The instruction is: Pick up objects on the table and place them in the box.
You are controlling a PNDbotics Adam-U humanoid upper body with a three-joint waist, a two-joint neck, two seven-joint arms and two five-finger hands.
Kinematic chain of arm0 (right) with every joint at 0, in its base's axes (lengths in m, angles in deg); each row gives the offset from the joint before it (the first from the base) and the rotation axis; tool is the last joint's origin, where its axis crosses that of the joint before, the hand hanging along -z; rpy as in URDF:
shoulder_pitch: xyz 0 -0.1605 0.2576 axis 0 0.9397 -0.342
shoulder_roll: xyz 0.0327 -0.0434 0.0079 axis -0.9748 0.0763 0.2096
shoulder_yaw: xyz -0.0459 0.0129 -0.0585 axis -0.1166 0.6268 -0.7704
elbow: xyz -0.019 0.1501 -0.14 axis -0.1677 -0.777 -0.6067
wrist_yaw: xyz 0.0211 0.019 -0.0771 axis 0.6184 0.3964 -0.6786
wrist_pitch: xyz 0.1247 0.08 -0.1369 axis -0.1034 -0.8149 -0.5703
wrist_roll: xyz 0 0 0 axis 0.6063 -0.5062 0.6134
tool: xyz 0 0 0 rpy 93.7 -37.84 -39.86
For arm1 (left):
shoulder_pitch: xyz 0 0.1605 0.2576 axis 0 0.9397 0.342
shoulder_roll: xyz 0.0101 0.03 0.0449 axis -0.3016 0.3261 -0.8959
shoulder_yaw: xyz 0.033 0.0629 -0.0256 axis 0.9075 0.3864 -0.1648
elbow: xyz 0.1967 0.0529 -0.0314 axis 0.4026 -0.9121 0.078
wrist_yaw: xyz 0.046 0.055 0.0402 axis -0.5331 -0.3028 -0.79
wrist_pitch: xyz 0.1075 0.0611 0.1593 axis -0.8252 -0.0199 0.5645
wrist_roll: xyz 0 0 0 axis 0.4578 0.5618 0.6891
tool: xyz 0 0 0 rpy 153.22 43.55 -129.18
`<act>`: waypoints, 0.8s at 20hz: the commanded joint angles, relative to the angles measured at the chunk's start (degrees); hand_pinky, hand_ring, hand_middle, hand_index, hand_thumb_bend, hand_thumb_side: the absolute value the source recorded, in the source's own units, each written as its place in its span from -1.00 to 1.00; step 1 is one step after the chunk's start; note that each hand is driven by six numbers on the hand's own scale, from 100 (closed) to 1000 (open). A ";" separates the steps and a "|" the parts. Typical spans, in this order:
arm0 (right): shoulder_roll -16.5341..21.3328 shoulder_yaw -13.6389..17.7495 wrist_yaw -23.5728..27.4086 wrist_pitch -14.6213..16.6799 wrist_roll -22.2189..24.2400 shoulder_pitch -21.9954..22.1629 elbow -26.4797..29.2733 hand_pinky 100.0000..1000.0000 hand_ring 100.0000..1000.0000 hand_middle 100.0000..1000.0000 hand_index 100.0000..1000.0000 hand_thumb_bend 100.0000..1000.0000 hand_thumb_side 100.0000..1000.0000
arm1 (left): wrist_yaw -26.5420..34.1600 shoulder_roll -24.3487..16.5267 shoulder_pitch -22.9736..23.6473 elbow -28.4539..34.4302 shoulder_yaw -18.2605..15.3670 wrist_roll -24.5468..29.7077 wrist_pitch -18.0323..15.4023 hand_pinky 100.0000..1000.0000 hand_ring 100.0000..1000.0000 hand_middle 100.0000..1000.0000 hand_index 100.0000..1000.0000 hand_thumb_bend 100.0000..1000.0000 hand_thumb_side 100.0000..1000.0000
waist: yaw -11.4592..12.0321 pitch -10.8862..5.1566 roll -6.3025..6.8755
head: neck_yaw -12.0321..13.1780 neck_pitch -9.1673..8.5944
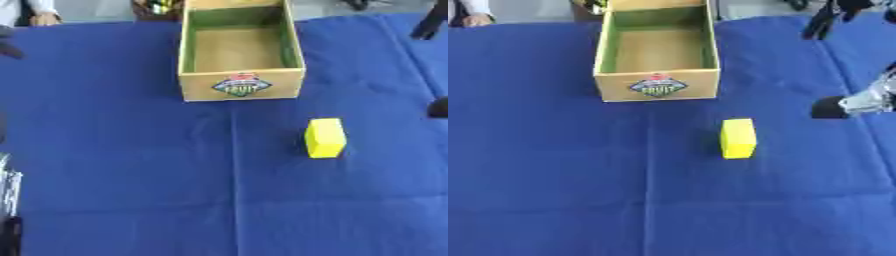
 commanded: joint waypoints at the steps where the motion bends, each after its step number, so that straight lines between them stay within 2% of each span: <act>1: 1.29 0.19 -0.42 0.11 0.96 -1.66 0.73 0.44 0.63 0.34 0.69 0.41 -0.01 | 0.04 -0.59 -0.72 1.01 0.24 -0.01 -0.11 -0.31 -0.04 0.01 0.38 -1.00 1.00 | 0.06 -1.08 -0.26 | -0.49 -0.43; 8: -0.50 -2.01 -2.76 0.71 4.12 -6.65 -0.43 0.47 0.65 0.34 0.71 0.62 -0.05 | 0.08 -0.55 -0.54 1.01 0.34 0.08 -0.01 -0.31 -0.04 0.01 0.38 -1.00 1.00 | 0.18 -1.35 -0.39 | -1.55 -0.26; 16: -5.05 -5.88 -6.19 0.97 9.94 -13.32 -5.09 0.48 0.66 0.34 0.70 0.66 -0.14 | 0.19 -0.48 -0.33 1.01 0.45 0.22 0.07 -0.31 -0.04 0.02 0.38 -1.00 1.00 | 0.31 -1.72 -0.45 | -1.90 -0.08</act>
